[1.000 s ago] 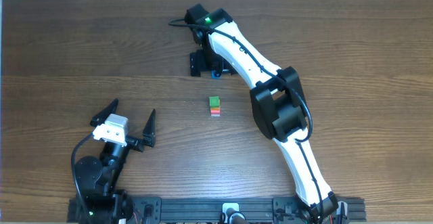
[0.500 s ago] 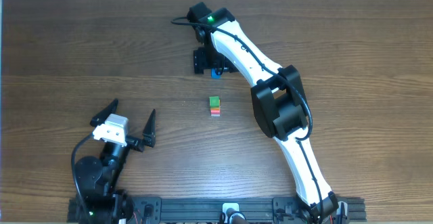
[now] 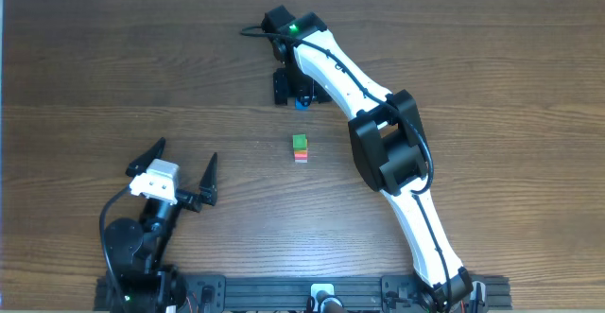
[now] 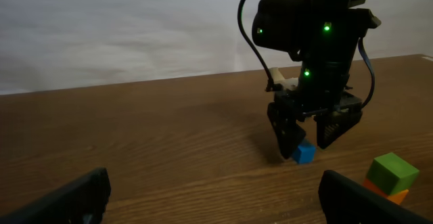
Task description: Stack Cubes
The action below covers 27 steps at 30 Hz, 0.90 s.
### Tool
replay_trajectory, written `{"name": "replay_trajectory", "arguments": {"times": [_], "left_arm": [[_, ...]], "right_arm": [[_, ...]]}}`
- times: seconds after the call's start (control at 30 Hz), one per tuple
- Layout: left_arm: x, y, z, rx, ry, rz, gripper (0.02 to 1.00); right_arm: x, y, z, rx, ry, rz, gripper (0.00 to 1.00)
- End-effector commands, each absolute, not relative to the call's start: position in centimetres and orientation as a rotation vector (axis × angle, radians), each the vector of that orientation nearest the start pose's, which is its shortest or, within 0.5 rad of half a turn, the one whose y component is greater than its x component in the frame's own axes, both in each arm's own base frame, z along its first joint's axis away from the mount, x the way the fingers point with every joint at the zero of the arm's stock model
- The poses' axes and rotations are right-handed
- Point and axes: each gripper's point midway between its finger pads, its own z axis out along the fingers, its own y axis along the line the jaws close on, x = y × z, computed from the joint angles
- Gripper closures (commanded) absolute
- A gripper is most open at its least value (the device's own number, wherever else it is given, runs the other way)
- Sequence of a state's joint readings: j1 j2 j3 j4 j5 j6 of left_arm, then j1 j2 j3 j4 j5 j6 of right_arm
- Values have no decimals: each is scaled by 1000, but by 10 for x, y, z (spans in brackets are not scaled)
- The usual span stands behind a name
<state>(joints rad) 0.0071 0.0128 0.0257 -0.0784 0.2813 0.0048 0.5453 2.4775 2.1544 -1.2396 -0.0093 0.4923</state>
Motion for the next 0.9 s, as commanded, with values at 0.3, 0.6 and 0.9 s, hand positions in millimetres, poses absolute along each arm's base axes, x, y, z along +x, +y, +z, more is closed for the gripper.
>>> {"name": "replay_trajectory", "arguments": {"times": [0.3,0.6,0.9], "left_arm": [[239,-48,164,237,1615,-216,18],[239,-48,164,237,1615,-216,18],[239,-48,164,237,1615,-216,18]], "right_arm": [[412,249,3,-71,3147,21,472],[411,251,3,-68,3148,20,573],[410,252,3,-70,3148,19,698]]}}
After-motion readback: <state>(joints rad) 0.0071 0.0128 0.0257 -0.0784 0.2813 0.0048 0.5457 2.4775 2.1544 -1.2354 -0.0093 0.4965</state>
